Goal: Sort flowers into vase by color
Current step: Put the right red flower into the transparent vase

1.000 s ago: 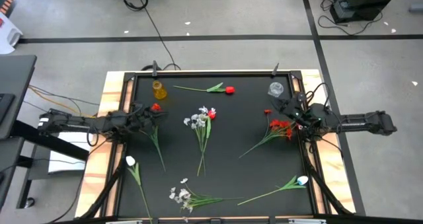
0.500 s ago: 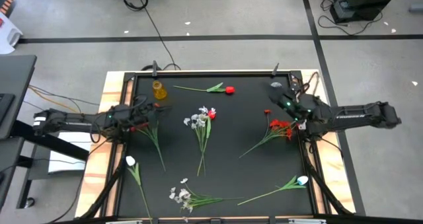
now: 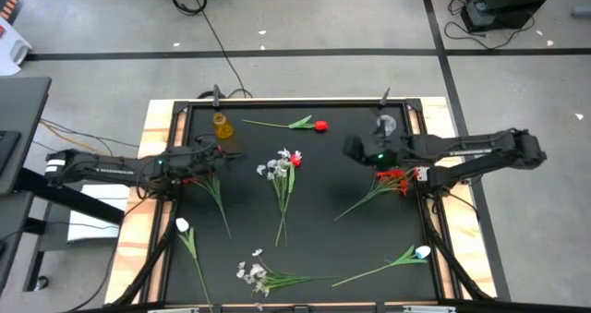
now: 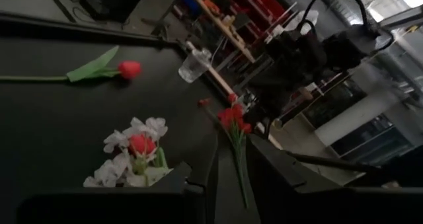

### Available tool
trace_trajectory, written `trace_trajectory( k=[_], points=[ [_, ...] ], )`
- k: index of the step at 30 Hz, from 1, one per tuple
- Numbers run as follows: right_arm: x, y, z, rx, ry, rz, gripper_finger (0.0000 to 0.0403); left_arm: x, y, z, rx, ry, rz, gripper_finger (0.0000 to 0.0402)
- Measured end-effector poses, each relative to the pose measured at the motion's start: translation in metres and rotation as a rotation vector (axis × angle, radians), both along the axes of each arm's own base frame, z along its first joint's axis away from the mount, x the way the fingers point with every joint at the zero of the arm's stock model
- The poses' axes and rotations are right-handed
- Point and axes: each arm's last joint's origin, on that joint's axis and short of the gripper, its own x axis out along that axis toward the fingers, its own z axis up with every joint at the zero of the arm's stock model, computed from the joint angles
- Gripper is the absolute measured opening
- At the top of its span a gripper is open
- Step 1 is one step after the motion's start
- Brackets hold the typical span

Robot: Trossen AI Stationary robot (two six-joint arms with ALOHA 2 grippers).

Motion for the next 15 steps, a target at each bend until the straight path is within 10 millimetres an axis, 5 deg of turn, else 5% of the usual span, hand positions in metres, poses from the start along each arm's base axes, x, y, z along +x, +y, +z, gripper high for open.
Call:
trace_trajectory(
  k=[6,15],
  points=[
    [0.001,0.015,-0.02,0.214,0.251,-0.003,0.0047,0.005,0.0,-0.006,-0.006,0.046,0.0,0.0084],
    [0.009,0.043,-0.037,0.444,0.347,0.032,0.0088,0.012,0.0,-0.016,-0.014,0.115,-0.031,0.0084]
  ],
)
